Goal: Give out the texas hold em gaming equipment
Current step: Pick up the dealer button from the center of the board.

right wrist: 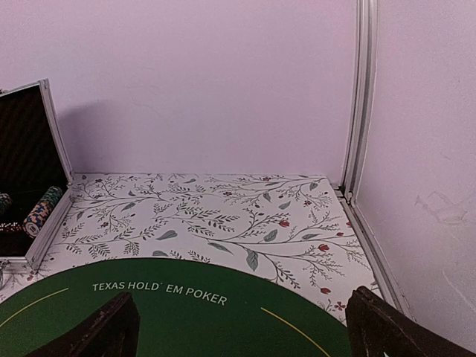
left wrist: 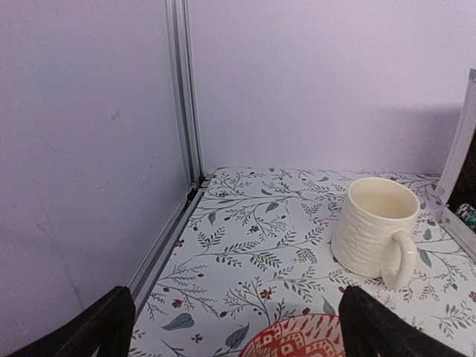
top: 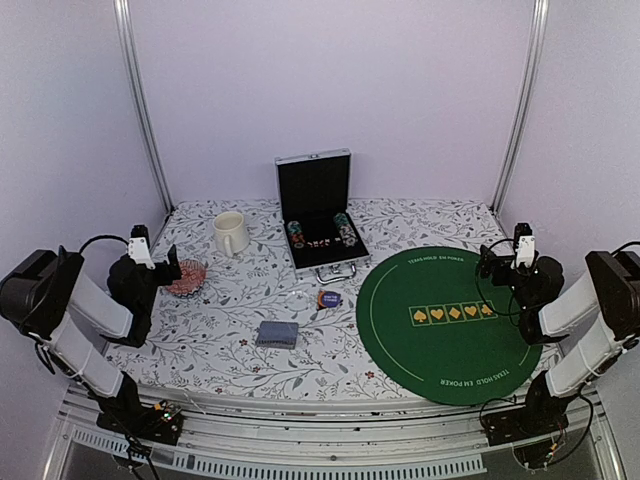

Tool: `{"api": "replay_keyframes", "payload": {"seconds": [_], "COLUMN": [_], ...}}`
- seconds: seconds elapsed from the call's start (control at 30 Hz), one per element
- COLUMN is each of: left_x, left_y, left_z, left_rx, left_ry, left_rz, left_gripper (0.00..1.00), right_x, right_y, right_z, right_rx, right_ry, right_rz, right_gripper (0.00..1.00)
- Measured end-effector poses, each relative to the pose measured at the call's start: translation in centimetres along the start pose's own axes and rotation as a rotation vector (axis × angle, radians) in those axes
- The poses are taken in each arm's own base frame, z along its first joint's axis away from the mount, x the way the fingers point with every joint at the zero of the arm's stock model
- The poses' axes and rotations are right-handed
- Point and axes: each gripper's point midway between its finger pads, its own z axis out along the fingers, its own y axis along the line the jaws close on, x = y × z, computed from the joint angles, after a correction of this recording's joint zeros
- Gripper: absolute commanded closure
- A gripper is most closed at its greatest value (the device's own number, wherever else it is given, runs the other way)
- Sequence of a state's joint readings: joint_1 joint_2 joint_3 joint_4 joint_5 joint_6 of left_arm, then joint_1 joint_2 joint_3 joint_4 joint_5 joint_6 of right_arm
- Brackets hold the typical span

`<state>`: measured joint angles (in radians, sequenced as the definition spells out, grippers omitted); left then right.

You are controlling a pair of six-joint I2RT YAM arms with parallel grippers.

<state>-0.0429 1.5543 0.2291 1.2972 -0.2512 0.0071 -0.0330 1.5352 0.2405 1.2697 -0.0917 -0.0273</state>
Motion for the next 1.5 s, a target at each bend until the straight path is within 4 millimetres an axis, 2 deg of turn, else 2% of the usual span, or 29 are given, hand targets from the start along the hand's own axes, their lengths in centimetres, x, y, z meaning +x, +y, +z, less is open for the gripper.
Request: {"api": "replay_keyframes", "payload": {"seconds": [0.37,0.47,0.53,0.6,0.7,0.73,0.8,0.83,0.9,0.93,1.0,1.07,1.1,1.17,1.27,1.33,1.47,1.5], "left_x": [-0.1,-0.9,-3.2,-6.4,-13.1,-15.5,-19.7,-21.2,-23.5,-24.1,-23.7,-21.7,-19.6,-15.4,-8.6,-5.0,-0.2,0.5], "left_y": [0.0,0.9,2.0,2.6,2.3,1.8,0.0,-1.3,-5.3,-8.3,-13.5,-18.4,-21.2,-24.9,-28.8,-30.3,-33.0,-33.2], "left_z": [0.0,-0.3,-0.7,-0.9,-1.4,-1.7,-2.5,-2.9,-3.7,-4.4,-5.9,-7.8,-9.3,-11.7,-14.5,-15.0,-14.1,-13.8], "left_rx": [-0.002,-0.048,-0.102,-0.125,-0.083,-0.051,0.047,0.102,0.258,0.360,0.528,0.674,0.757,0.865,0.967,0.983,0.965,0.958], "left_ry": [-0.001,-0.003,-0.036,-0.093,-0.194,-0.227,-0.270,-0.276,-0.250,-0.206,-0.117,-0.012,0.066,0.202,0.409,0.529,0.697,0.717], "left_rz": [-0.001,-0.020,-0.053,-0.088,-0.152,-0.174,-0.198,-0.205,-0.200,-0.186,-0.151,-0.095,-0.056,0.016,0.137,0.212,0.317,0.332], "left_gripper": [0.02,0.02,0.02,0.02,0.02,0.02,0.02,0.02,0.02,0.02,0.02,0.02,0.02,0.02,0.02,0.02,0.02,0.02], "right_x": [0.0,0.0,0.1,-0.5,-3.7,-5.6,-8.8,-10.6,-13.6,-15.0,-17.2,-18.4,-18.7,-18.9,-17.6,-16.3,-13.0,-12.4], "right_y": [0.0,0.0,-0.1,-0.2,-0.2,-0.1,0.5,1.0,2.1,2.7,4.2,5.5,6.2,6.8,7.8,8.4,9.3,9.2], "right_z": [0.0,0.0,0.0,0.0,-0.4,-0.9,-2.1,-2.7,-3.6,-3.9,-4.4,-4.8,-5.0,-5.1,-4.9,-4.8,-5.2,-5.3], "right_rx": [0.000,0.000,0.003,0.009,0.016,0.011,-0.021,-0.049,-0.121,-0.156,-0.250,-0.330,-0.373,-0.411,-0.424,-0.417,-0.381,-0.367], "right_ry": [0.000,0.001,0.011,0.017,-0.037,-0.079,-0.153,-0.190,-0.240,-0.255,-0.257,-0.230,-0.201,-0.140,0.002,0.097,0.285,0.314], "right_rz": [0.000,0.000,0.001,0.003,0.012,0.026,0.054,0.070,0.107,0.128,0.171,0.208,0.230,0.277,0.342,0.366,0.383,0.384], "right_gripper": [0.01,0.01,0.01,0.01,0.01,0.01,0.01,0.01,0.01,0.01,0.01,0.01,0.01,0.01,0.01,0.01,0.01,0.01]}}
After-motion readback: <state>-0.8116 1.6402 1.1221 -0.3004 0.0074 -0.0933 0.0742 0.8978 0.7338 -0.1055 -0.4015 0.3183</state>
